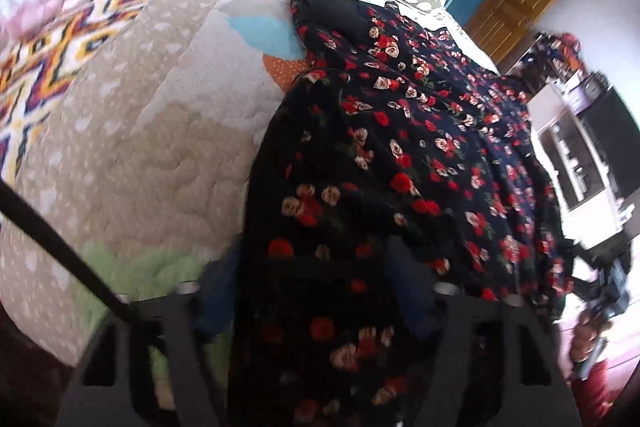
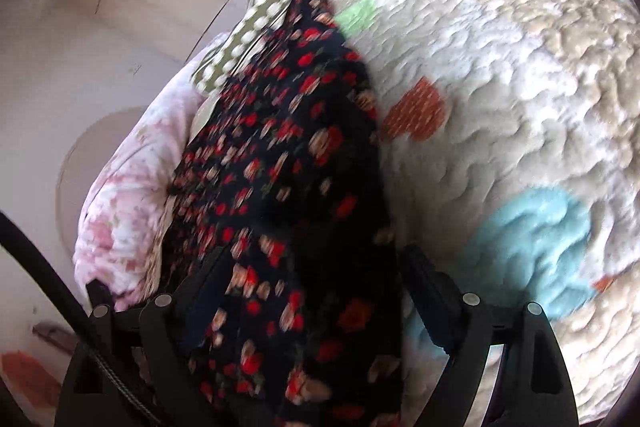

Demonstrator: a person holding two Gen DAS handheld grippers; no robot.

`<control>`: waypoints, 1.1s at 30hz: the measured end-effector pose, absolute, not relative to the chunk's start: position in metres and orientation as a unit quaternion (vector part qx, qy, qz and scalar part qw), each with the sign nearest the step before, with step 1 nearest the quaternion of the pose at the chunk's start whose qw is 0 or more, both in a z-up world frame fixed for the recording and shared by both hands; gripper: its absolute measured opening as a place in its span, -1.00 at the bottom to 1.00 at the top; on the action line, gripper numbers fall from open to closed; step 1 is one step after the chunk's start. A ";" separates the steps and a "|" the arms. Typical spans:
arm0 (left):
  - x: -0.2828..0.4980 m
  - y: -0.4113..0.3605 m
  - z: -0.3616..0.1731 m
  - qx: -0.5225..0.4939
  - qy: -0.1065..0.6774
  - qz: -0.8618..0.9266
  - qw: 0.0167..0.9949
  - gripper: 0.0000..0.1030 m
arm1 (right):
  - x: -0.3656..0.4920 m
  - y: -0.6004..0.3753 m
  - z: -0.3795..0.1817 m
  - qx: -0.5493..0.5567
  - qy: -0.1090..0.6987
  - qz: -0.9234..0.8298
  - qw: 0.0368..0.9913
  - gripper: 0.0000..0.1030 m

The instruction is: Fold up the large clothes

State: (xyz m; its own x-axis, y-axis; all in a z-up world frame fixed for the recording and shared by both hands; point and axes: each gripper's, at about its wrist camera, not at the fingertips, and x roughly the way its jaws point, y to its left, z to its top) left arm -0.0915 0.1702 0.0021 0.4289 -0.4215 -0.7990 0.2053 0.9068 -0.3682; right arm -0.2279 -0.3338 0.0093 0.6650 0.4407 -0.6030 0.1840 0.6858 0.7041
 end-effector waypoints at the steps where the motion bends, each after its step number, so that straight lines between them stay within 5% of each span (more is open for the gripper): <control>1: -0.094 0.175 0.002 -0.117 0.504 -0.195 0.833 -0.24 | -0.231 -0.330 0.008 0.392 0.405 0.093 0.821 0.72; 4: -0.099 0.197 -0.001 -0.169 0.506 -0.218 0.817 -0.47 | -0.244 -0.321 0.007 0.396 0.402 0.120 0.817 0.72; 10: -0.116 0.226 -0.016 -0.276 0.501 -0.244 0.783 -0.48 | -0.264 -0.310 -0.002 0.427 0.395 0.154 0.799 0.71; 21: -0.151 0.213 -0.015 -0.228 0.489 -0.236 0.808 -0.47 | -0.286 -0.292 -0.022 0.446 0.416 0.158 0.777 0.57; 24: -0.158 0.211 -0.016 -0.220 0.484 -0.237 0.813 -0.32 | -0.291 -0.289 -0.023 0.441 0.421 0.156 0.777 0.50; 29: -0.162 0.203 -0.015 -0.226 0.467 -0.271 0.811 0.48 | -0.294 -0.281 -0.021 0.419 0.431 0.149 0.785 0.46; 31: -0.163 0.190 -0.013 -0.196 0.470 -0.258 0.821 0.50 | -0.294 -0.277 -0.021 0.408 0.436 0.145 0.789 0.20; 32: -0.162 0.182 -0.011 -0.169 0.479 -0.254 0.823 0.40 | -0.292 -0.275 -0.021 0.406 0.439 0.141 0.789 0.06; 33: -0.160 0.174 -0.009 -0.135 0.486 -0.246 0.828 0.14 | -0.291 -0.274 -0.021 0.407 0.440 0.141 0.788 -0.28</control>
